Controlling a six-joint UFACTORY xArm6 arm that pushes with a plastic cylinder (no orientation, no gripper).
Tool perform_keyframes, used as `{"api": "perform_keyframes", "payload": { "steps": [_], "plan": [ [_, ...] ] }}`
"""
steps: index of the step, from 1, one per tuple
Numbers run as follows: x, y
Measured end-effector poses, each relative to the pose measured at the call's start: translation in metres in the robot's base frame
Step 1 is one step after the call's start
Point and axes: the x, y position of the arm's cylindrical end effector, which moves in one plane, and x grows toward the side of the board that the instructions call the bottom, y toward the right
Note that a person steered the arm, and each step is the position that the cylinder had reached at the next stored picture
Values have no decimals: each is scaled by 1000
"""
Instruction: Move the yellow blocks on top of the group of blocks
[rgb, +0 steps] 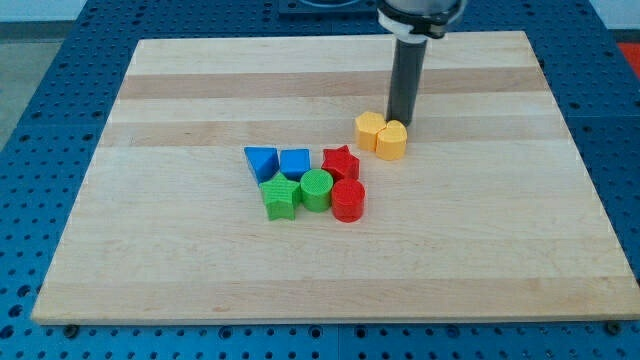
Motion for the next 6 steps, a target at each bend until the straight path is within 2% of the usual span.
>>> {"api": "perform_keyframes", "payload": {
  "steps": [3, 4, 5, 6],
  "plan": [
    [-8, -46],
    [-30, -41],
    [-43, 0],
    [-17, 41]
  ]
}}
